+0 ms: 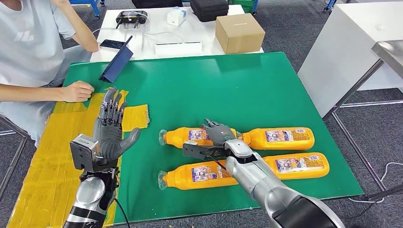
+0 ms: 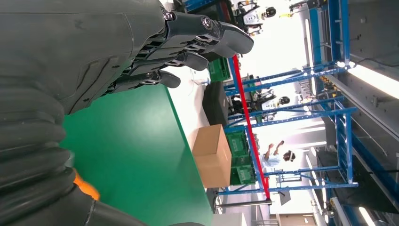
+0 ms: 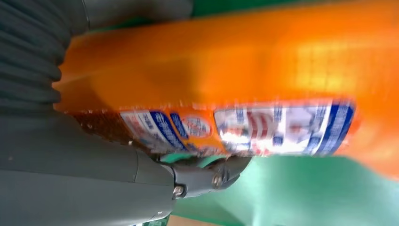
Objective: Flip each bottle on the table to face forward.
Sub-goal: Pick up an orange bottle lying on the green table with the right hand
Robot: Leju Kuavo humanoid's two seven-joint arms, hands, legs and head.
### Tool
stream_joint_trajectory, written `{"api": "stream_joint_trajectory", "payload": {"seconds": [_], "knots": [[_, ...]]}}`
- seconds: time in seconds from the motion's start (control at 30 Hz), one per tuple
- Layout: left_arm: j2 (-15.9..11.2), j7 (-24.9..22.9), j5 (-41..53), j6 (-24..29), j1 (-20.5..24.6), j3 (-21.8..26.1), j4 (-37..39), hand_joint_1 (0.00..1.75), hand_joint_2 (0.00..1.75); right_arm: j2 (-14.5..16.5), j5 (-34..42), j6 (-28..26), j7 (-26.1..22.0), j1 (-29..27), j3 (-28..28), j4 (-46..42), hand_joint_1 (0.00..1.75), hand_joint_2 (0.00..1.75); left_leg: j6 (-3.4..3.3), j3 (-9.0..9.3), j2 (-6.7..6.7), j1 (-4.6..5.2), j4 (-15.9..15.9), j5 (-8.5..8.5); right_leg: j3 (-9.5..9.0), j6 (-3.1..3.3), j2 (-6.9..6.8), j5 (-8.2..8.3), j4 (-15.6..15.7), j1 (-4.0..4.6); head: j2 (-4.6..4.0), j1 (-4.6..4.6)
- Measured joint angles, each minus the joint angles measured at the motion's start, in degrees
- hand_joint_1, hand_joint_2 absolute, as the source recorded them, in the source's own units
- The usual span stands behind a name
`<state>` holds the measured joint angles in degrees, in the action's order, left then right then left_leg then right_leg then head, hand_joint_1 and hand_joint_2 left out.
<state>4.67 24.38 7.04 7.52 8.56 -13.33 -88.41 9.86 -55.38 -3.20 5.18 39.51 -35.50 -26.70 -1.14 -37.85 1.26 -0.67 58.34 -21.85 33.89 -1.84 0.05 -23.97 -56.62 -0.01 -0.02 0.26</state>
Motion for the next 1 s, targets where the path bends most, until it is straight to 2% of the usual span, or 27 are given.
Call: {"api": "stream_joint_trajectory", "payload": {"seconds": [0.2, 0.43, 0.67, 0.8, 0.9, 1.0], "knots": [[0.3, 0.0, 0.4, 0.5, 0.0, 0.0, 0.4, 0.0, 1.75, 0.3, -0.6, 0.9, 0.4, 0.7, 0.0, 1.0, 1.72, 1.75, -0.02, 0.02, 0.0, 0.01, 0.0, 0.01, -0.03, -0.01, 0.0, 0.01, 0.0, -0.01, 0.0, 0.01], [0.4, 0.0, 0.8, 1.1, -0.5, 0.0, 0.3, 0.0, 1.75, 0.6, -0.9, -4.7, 0.0, 0.4, 0.5, 1.1, 1.75, 1.75, -0.02, 0.0, 0.0, 0.01, 0.0, 0.01, -0.01, -0.01, 0.0, 0.01, 0.0, 0.0, 0.0, -0.01], [0.4, 0.0, 1.0, 1.1, -0.9, 0.0, 0.2, 0.0, 1.75, 0.7, -1.3, -7.2, -0.5, -0.3, 1.1, 1.0, 1.75, 1.75, -0.01, -0.03, -0.01, 0.01, 0.0, 0.01, 0.01, -0.01, 0.0, 0.01, 0.0, 0.0, 0.0, 0.0], [0.4, -0.2, 1.9, 1.1, -1.7, 0.0, -0.6, 0.0, 1.75, 0.7, -2.0, -15.4, -3.0, -2.3, 2.7, -1.8, 1.75, 1.75, -0.01, -0.06, -0.01, 0.01, 0.0, 0.01, 0.05, -0.01, 0.0, 0.01, 0.0, 0.0, 0.0, -0.01], [0.4, -0.5, 3.2, 0.7, -2.5, 0.0, -1.7, 0.0, 1.75, 0.3, -0.9, -22.7, -6.3, -5.7, 5.1, -8.3, 1.75, 1.75, -0.01, -0.07, 0.01, 0.01, 0.0, 0.01, 0.05, -0.01, 0.0, 0.0, 0.0, 0.0, 0.0, 0.0], [0.4, -1.1, 5.0, 0.2, -3.4, -0.2, -2.7, 0.0, 1.75, 0.0, 3.0, -24.8, -10.3, -11.0, 8.0, -18.1, 1.75, 1.75, -0.01, -0.12, 0.04, 0.01, 0.0, 0.0, 0.08, -0.02, -0.01, -0.01, 0.0, 0.0, 0.0, 0.0]]}}
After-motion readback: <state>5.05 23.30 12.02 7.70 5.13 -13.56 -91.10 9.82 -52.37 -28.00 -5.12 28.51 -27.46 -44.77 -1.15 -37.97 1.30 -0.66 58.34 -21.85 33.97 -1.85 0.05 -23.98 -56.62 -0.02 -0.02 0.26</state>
